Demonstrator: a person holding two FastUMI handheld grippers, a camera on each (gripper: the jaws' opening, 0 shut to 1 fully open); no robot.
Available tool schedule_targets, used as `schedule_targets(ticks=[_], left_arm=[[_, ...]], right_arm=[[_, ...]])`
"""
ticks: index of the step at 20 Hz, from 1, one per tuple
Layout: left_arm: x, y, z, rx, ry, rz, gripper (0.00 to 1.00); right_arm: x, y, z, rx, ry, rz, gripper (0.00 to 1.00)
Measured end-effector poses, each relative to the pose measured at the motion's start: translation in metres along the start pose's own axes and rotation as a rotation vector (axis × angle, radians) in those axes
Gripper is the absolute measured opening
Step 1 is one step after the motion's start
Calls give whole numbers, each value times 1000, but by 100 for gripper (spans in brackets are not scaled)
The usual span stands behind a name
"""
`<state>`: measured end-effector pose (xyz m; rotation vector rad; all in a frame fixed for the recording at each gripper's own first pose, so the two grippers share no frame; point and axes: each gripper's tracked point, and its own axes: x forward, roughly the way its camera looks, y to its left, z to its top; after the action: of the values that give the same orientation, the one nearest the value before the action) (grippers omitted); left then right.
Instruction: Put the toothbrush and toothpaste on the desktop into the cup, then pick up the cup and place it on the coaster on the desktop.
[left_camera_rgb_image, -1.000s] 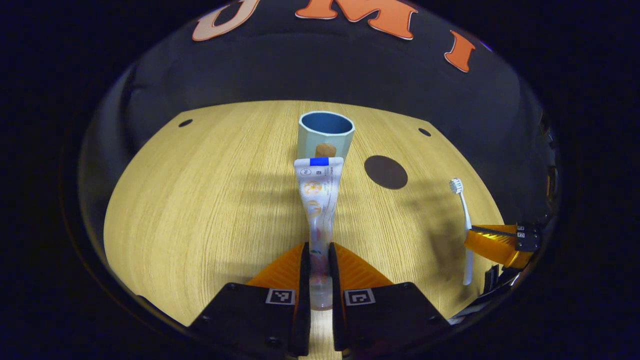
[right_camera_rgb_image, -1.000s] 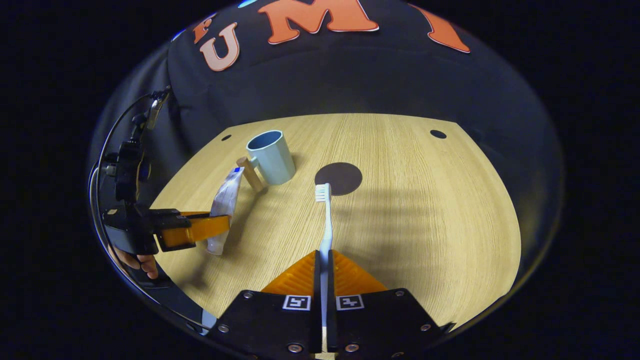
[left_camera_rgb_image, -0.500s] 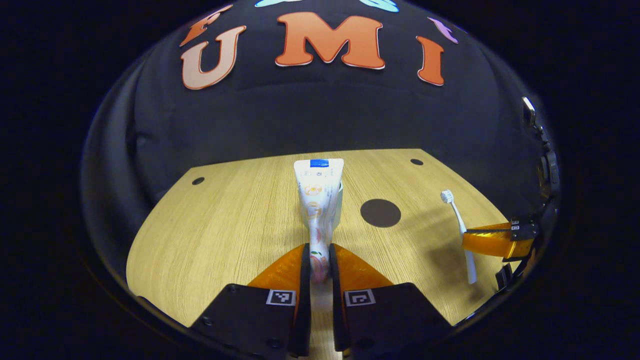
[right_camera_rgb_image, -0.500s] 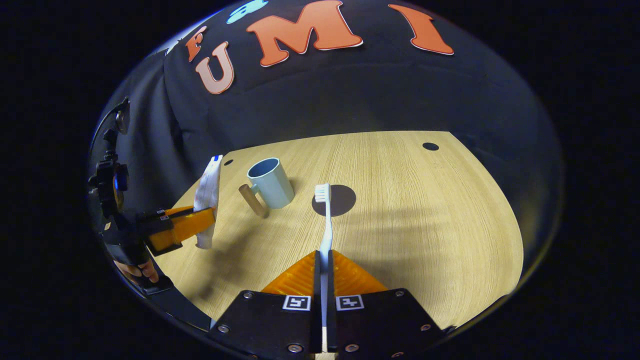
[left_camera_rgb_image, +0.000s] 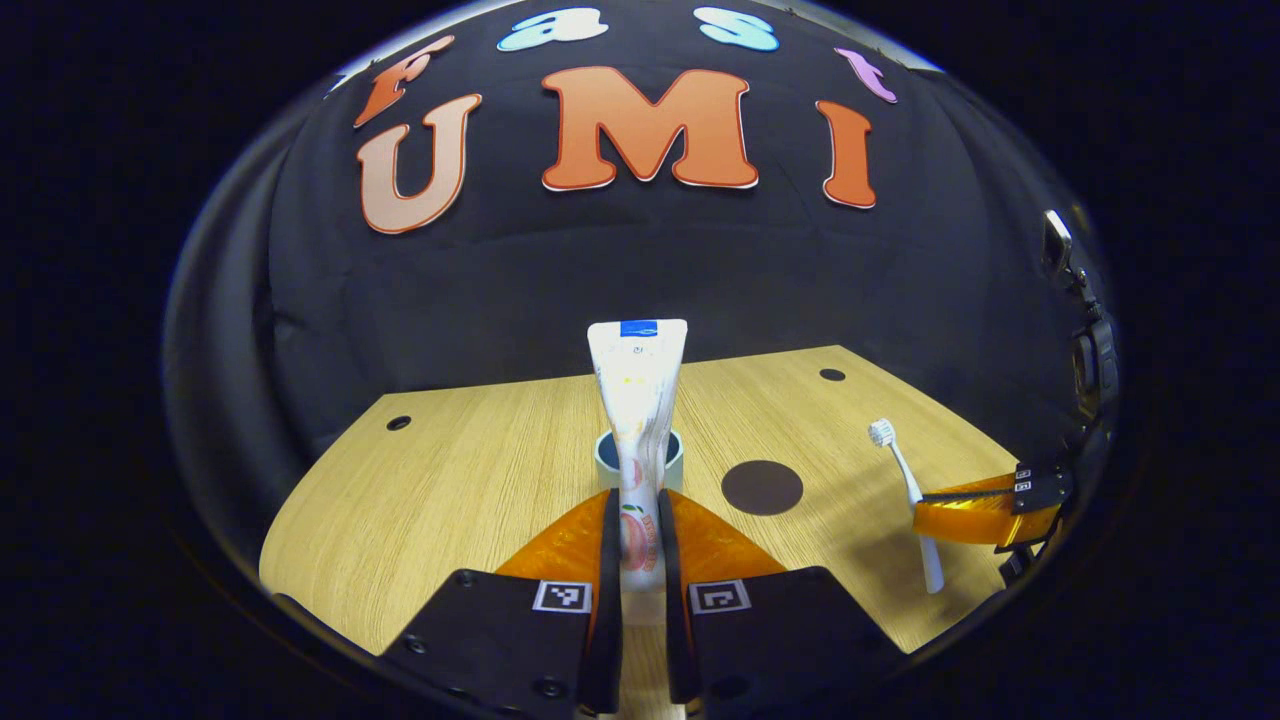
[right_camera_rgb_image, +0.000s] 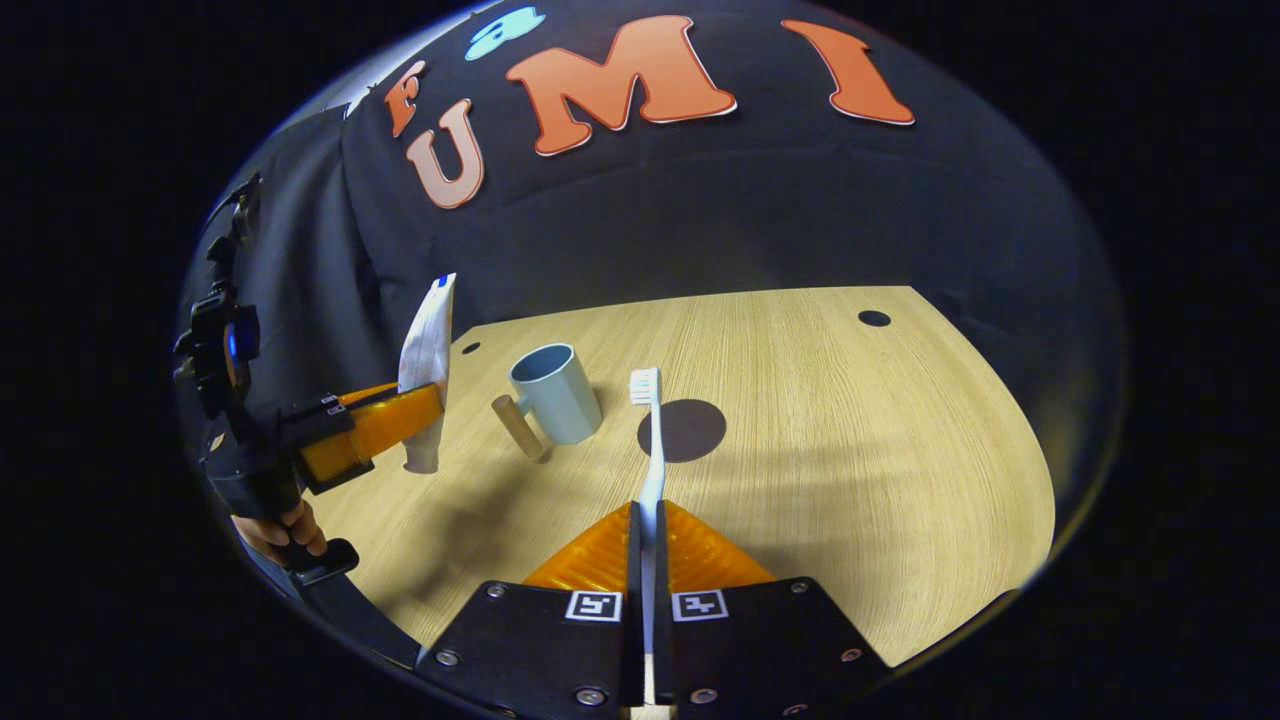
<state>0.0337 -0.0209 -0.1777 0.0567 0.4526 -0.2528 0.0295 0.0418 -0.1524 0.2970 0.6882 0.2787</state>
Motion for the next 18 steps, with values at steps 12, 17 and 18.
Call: schedule_targets(ticks=[12, 17, 18], left_arm=[[57, 24, 83, -46, -284, 48, 22], [79, 23, 103, -35, -376, 22, 22], [81, 24, 106, -46, -396, 21, 22]], right_arm=[[23, -7, 68, -13, -236, 15, 4], [32, -23, 97, -17, -353, 1, 4], [31, -23, 101, -15, -374, 5, 4]])
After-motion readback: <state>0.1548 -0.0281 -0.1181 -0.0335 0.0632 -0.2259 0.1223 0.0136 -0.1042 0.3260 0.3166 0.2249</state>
